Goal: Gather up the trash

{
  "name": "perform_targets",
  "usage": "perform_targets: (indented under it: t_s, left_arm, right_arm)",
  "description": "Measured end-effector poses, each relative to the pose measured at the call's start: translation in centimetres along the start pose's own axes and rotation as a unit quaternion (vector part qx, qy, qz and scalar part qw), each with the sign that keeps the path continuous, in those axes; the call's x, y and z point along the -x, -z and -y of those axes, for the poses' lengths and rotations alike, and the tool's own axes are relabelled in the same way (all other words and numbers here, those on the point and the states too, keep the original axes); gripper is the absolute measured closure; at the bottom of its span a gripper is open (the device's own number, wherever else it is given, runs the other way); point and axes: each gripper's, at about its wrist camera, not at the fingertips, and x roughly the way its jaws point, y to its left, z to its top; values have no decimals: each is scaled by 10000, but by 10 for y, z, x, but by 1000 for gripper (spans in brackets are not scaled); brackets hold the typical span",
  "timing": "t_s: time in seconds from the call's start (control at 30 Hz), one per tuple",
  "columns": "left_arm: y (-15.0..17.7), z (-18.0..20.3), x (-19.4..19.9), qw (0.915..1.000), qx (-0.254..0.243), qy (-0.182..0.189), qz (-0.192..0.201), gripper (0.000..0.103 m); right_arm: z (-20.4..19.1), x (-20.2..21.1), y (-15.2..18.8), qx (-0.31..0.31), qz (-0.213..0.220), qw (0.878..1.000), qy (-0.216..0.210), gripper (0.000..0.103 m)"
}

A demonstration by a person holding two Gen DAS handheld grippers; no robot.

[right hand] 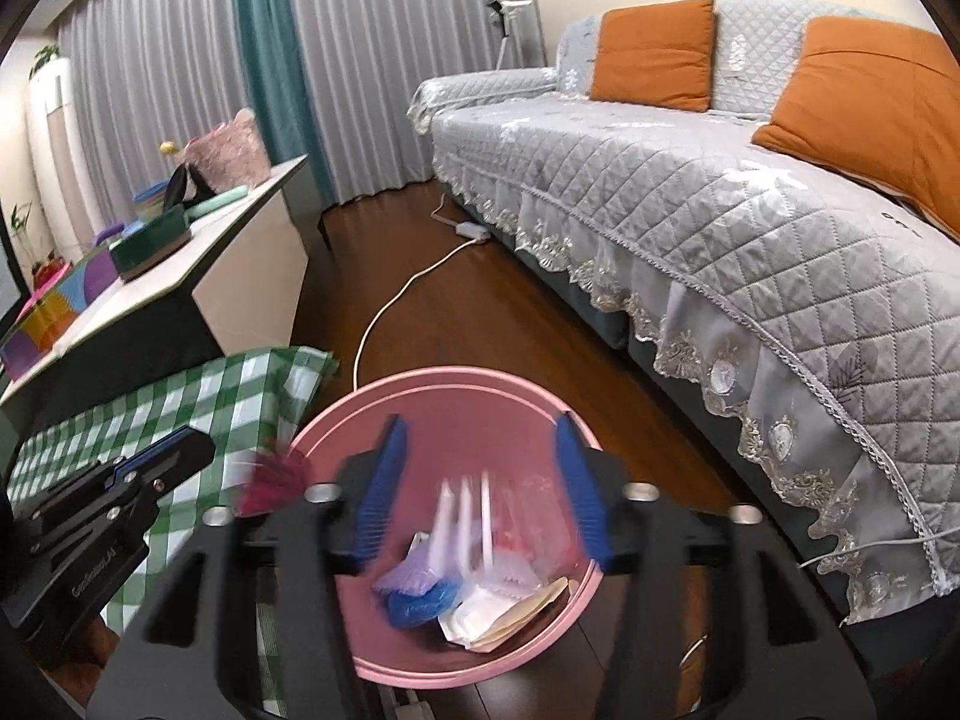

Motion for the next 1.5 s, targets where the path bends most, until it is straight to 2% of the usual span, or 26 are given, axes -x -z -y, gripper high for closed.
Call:
perform_targets:
  t_s: [0.1, 0.27, 0.37, 0.47, 0.63, 0.7, 0.77, 0.83, 1.17, 1.33, 1.5]
  left_arm:
    - [-2, -6, 5, 9999, 105, -62, 44, 84]
    - [-7, -9, 24, 9998, 85, -154, 123, 81]
    - [-12, -8, 43, 9993, 12, -277, 235, 62]
    - [-18, -14, 69, 9982, -17, -454, 394, 51]
    - [-24, -25, 122, 9943, 40, -819, 682, 28]
    - [-24, -28, 140, 9924, 64, -959, 770, 19]
    - [-22, -33, 163, 9904, 111, -1105, 822, 18]
    - [-19, -37, 181, 9883, 164, -1246, 860, 11]
    - [15, -39, 257, 9776, 250, -1937, 789, 8]
    - [36, -32, 283, 9732, 252, -2147, 788, 8]
    - [58, -34, 306, 9656, 574, -2405, 805, 8]
  right_arm:
    - [-1, 4, -2, 7, 27, 10000, 24, 48]
    - [0, 17, -8, -83, 111, 9999, 61, 37]
    - [0, 31, -14, -171, 191, 9996, 74, 27]
    - [-7, 50, -20, -185, 260, 9995, 48, 17]
    - [-25, 86, -26, -54, 343, 9994, -72, 5]
    - [-32, 103, -28, 47, 387, 9992, -113, 5]
    - [-40, 121, -28, 178, 411, 9989, -139, 5]
    - [-47, 135, -28, 266, 402, 9987, -159, 5]
    - [-75, 190, -8, 555, 471, 9969, -302, 5]
    - [-87, 205, 18, 740, 440, 9954, -425, 5]
    - [-94, 219, 46, 850, 435, 9949, -325, 5]
